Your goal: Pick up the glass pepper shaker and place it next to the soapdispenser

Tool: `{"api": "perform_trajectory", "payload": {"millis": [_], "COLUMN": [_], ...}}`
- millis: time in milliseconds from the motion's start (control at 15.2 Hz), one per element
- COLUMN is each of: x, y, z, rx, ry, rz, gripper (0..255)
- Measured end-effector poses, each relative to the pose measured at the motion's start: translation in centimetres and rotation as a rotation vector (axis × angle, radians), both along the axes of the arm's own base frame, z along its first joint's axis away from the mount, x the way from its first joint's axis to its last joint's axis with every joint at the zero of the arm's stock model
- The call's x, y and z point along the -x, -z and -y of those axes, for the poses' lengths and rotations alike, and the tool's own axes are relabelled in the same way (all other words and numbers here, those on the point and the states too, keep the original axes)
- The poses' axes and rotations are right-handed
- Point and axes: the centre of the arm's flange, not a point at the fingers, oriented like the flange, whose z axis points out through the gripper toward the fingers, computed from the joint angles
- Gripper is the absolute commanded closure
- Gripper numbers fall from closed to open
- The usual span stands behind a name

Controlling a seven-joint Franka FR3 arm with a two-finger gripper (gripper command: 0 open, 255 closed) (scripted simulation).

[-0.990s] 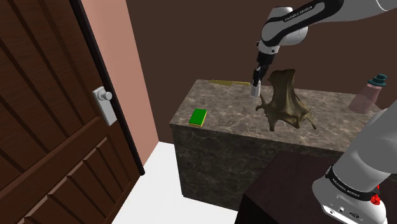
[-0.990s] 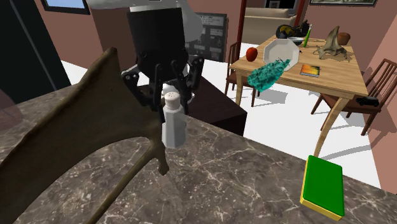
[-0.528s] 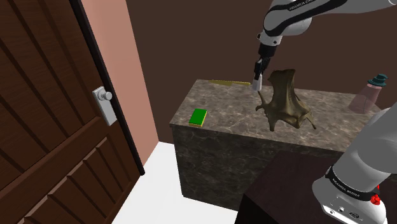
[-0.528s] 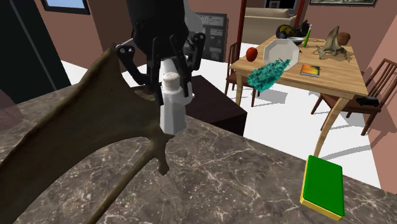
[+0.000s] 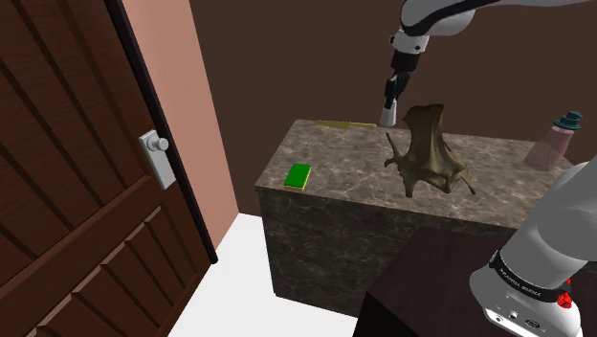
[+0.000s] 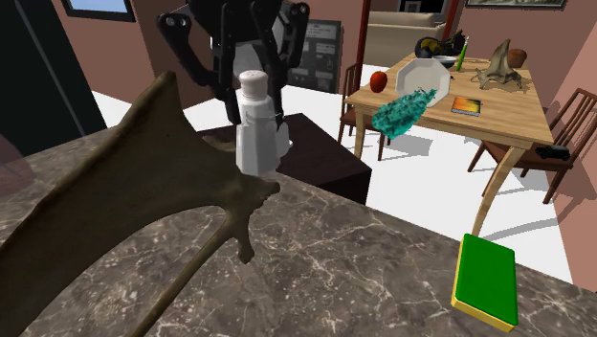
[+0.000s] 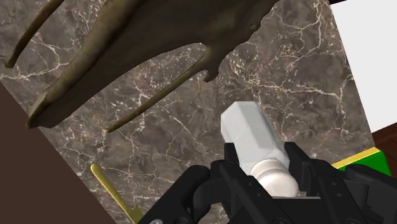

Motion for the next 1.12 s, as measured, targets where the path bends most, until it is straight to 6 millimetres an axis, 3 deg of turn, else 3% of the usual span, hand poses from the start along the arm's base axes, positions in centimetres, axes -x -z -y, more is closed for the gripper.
{"api": "perform_trajectory", "payload": {"millis": [1122], "x": [0.0], "y": [-9.0], "z": [0.0], "rx": [0.0], "ry": [0.0], "rz": [0.0], "gripper": [255]}}
